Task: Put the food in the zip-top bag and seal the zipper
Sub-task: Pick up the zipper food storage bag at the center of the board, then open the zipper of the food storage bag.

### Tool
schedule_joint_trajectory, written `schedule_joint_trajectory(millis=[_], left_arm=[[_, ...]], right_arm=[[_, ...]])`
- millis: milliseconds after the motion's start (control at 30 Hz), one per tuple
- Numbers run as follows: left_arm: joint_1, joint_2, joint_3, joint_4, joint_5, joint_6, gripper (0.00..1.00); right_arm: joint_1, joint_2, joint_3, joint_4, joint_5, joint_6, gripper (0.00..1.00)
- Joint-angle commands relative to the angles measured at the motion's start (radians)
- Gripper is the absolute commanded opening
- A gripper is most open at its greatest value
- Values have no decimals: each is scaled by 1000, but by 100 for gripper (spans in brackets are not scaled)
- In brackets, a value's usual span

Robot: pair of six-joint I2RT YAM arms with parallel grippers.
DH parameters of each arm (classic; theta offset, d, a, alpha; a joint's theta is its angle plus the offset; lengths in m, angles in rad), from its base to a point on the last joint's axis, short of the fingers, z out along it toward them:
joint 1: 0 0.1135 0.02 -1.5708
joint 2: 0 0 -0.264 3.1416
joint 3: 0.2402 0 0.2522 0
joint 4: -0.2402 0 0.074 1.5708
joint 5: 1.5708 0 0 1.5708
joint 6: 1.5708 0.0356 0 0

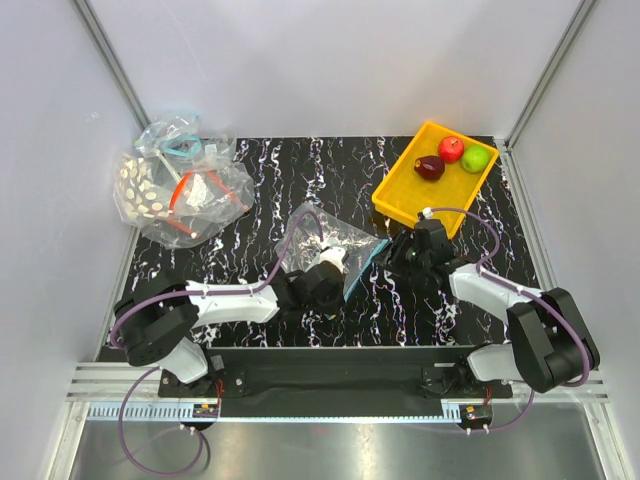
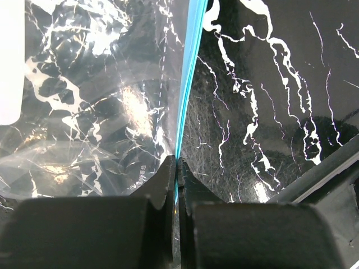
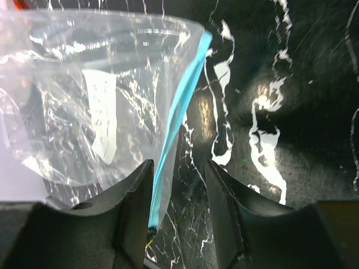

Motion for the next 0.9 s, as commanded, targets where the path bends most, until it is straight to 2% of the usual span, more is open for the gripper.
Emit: schedule_joint_trajectory(millis=[0, 500, 867], left_arm=[[-8, -21, -12, 69, -21, -19, 0], [-8, -50, -40, 77, -24, -26, 0], [-8, -76, -63, 86, -17, -33, 0]], right_arm=[[7, 6, 58, -15, 78, -18, 49], [7, 90, 98, -36, 163, -38, 39], [7, 124, 122, -12, 160, -35, 41]])
